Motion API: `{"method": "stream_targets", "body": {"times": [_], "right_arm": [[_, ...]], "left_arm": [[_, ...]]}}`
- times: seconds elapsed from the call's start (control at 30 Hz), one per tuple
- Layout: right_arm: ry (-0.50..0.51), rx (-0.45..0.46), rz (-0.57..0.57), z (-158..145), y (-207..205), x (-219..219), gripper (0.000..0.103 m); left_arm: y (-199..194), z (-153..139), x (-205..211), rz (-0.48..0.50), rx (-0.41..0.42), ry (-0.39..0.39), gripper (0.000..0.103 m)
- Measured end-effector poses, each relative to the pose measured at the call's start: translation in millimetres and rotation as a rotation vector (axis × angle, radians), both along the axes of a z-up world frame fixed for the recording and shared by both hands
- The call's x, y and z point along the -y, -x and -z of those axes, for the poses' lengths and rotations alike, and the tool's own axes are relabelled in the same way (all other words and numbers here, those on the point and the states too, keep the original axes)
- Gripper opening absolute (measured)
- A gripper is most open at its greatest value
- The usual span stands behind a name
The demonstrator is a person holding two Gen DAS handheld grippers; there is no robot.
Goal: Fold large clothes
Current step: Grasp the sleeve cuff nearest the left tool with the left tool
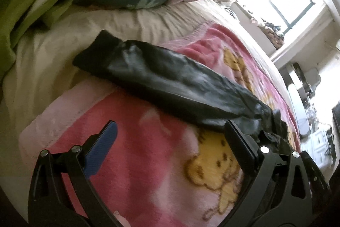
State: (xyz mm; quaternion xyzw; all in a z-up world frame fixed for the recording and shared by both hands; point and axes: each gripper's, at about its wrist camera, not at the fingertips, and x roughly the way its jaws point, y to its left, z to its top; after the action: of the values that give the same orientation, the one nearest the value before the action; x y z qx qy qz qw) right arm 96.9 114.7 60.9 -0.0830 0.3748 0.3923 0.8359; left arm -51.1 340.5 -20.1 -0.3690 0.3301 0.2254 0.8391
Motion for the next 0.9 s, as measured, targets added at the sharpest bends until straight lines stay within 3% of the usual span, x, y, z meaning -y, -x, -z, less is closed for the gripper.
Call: {"method": "stream_targets", "body": {"times": [0.47,0.6,0.87,0.9], "right_arm": [[0.036,-0.043,-0.102,23,20,-51,0.098],[0.037,-0.057,-0.105,30,23,-49,0.098],[0.042,-0.074,-0.012,40,18,-17,0.098],[0.042,-0.078,-0.004,41,17,-14,0.098]], "left_arm": [[17,34,-42,-0.122,-0.011,0.087,0.094],[14,39,-52,-0.149,0.020,0.109,0.094],[-10,37,-77,-0.204,0.017,0.072,0.094],[-12,37,-80,-0.203,0.026,0.070,0.089]]}}
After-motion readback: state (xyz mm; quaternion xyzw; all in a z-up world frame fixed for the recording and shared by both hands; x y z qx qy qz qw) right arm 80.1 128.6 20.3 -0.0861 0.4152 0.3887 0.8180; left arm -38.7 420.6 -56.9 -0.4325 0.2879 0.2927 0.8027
